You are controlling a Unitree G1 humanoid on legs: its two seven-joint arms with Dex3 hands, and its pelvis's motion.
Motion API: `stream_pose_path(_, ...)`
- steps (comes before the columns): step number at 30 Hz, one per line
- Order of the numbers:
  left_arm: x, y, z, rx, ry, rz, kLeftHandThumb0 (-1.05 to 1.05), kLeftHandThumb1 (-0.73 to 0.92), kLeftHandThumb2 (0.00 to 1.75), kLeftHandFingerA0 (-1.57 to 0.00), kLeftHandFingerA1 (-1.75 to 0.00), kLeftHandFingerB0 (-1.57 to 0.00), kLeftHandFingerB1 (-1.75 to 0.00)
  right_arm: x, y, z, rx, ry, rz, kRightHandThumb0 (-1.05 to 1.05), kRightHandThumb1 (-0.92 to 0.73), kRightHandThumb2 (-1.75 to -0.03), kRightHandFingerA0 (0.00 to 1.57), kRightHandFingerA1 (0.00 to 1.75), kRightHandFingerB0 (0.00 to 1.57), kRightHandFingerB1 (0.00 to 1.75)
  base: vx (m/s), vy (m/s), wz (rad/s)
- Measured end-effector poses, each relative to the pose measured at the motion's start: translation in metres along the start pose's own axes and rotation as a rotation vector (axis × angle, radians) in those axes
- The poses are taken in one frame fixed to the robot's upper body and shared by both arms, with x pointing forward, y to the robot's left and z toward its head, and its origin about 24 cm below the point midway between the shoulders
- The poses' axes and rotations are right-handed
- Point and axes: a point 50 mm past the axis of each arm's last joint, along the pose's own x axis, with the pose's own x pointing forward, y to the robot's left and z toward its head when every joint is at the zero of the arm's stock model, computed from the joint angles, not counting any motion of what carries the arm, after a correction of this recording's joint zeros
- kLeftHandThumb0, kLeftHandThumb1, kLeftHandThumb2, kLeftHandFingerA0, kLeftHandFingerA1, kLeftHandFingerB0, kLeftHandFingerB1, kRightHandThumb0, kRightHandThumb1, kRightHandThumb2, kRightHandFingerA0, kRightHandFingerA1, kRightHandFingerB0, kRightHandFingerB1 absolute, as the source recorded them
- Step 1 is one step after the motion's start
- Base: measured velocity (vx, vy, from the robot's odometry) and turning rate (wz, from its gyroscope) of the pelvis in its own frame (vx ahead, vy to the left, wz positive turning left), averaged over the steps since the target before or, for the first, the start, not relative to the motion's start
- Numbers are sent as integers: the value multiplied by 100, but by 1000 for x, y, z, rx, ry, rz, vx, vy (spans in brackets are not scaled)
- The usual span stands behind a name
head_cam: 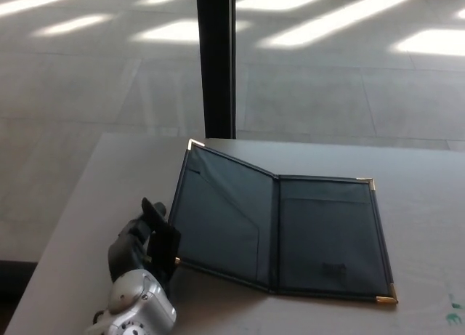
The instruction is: The robot uses its left hand to push the cover of the diary kept in the middle of the desk to close it
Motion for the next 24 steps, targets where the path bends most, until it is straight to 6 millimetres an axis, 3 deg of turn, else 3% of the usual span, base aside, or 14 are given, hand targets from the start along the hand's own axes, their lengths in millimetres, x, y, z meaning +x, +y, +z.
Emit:
stream_pose_path(1,0,1,0,2,-1,1,-94,75,116,-39,-64,-35,-58,0,0,0,1,1,-3,-72,-92,-72,53,75,59,53,0,0,0)
stream_pose_path(2,0,1,0,3,-2,1,-97,92,79,-38,-59,-31,-48,0,0,0,2,1,-4,-72,-92,-72,54,74,60,53,0,0,0)
stream_pose_path(3,-1,1,0,4,-3,1,-97,92,79,-38,-59,-31,-48,0,0,0,3,2,-5,-72,-92,-72,54,74,60,53,0,0,0)
stream_pose_path(4,-1,1,1,-1,-6,-4,-102,83,93,-32,-59,-25,-48,1,1,0,4,2,-6,-72,-92,-73,55,76,60,54,0,0,0)
stream_pose_path(5,-2,0,2,-5,-9,-9,-96,92,77,-29,-56,-26,-46,1,1,0,5,2,-6,-73,-92,-73,53,73,58,52,0,0,0)
stream_pose_path(9,-6,-8,6,-13,-24,-51,-96,92,84,-23,-53,-18,-43,1,2,1,4,3,-8,-73,-92,-72,54,72,60,51,0,0,0)
stream_pose_path(10,-8,-12,6,-7,-29,-73,-91,92,81,-28,-50,-23,-42,1,2,1,4,3,-9,-73,-92,-72,57,72,63,52,0,0,0)
stream_pose_path(14,-19,-31,9,21,-54,-167,-96,92,85,-25,-42,-18,-36,1,1,1,3,3,-12,-73,-92,-72,60,80,60,53,0,0,0)
stream_pose_path(20,-40,-63,12,54,-91,-319,-92,92,88,-24,-47,-19,-40,1,1,0,1,6,-14,-72,-92,-73,52,75,59,55,0,0,0)
stream_pose_path(24,-50,-80,11,68,-92,-401,-91,92,86,-18,-47,-17,-40,1,1,0,1,7,-13,-72,-92,-73,56,77,61,56,0,0,0)
